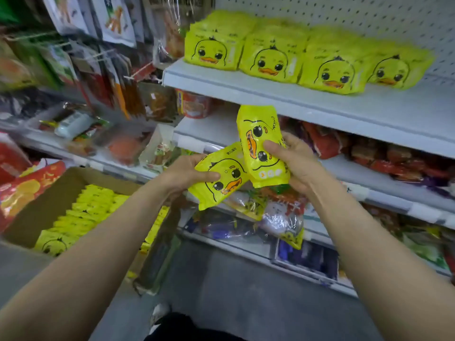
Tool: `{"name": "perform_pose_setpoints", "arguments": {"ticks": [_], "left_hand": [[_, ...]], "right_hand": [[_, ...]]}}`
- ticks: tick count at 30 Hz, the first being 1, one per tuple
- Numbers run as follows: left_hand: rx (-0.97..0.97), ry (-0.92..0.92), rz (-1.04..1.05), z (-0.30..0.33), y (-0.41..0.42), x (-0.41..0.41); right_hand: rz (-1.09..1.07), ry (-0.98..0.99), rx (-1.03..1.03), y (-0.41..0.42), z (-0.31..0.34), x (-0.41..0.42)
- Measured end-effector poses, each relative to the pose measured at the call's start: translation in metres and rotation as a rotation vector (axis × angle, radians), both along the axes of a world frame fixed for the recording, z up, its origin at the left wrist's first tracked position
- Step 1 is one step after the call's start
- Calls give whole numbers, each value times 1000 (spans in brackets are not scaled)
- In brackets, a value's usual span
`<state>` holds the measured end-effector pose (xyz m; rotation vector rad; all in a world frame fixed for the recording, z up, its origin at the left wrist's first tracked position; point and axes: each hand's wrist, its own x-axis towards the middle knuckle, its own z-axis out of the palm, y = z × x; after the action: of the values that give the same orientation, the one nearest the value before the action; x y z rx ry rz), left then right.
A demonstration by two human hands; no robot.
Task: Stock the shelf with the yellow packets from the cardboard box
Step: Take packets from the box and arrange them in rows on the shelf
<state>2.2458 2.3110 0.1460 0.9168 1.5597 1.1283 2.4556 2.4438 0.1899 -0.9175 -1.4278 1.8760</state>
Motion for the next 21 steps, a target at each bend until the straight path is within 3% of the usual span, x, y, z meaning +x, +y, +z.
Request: {"name": "perform_pose_setpoints", "arguments": {"ticks": [10,21], "left_hand": [[156,169,-201,106,132,66],[137,315,-502,151,280,100]], "right_hand": [[-239,61,255,115,96,110],[-423,-387,379,259,139,198]]}}
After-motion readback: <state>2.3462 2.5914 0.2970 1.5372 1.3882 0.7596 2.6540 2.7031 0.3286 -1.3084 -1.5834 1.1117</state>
